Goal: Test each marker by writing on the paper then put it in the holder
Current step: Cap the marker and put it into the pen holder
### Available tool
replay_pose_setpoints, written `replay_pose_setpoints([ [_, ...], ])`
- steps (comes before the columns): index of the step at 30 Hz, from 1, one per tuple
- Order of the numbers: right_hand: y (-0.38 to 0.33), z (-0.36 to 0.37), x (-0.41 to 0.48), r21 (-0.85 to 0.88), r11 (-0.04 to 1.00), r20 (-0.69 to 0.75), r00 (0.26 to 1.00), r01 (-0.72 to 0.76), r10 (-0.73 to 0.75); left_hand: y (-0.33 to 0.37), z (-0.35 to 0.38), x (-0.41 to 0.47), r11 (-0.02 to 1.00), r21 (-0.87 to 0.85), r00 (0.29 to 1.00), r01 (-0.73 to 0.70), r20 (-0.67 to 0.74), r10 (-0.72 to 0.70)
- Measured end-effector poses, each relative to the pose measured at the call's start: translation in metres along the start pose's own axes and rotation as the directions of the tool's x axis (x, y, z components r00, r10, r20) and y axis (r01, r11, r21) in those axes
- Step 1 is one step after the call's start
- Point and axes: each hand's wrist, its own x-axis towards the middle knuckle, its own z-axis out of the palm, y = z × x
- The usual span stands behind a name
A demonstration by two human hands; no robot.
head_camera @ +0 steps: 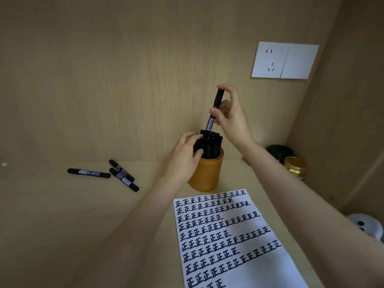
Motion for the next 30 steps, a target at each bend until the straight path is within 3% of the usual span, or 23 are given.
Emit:
replay_pose_setpoints([
  [8,0.002,-0.008,-0.005,0.093,0.995,0.006,1.0,-0.023,0.022,0.002,0.002,0.003,0.995,0.098,1.0,-0.018,-0.02,0.02],
  [17,-0.005,-0.004,0.006,-0.015,0.999,0.108,0.993,0.046,-0.044,0.004,0.004,0.005,0.994,0.11,1.0,-0.013,-0.011,0.015],
  [23,0.006,-0.006,-0.008,-0.046,0.999,0.19,0.981,-0.014,0.023,0.001,0.006,0.006,0.993,0.121,1.0,-0.002,-0.011,0.004],
  [30,0.021,0.0,-0.018,-0.228,0.974,0.156,0.987,0.005,0.032,-0.001,0.007,0.006,0.997,0.083,1.0,-0.005,-0.014,0.006],
])
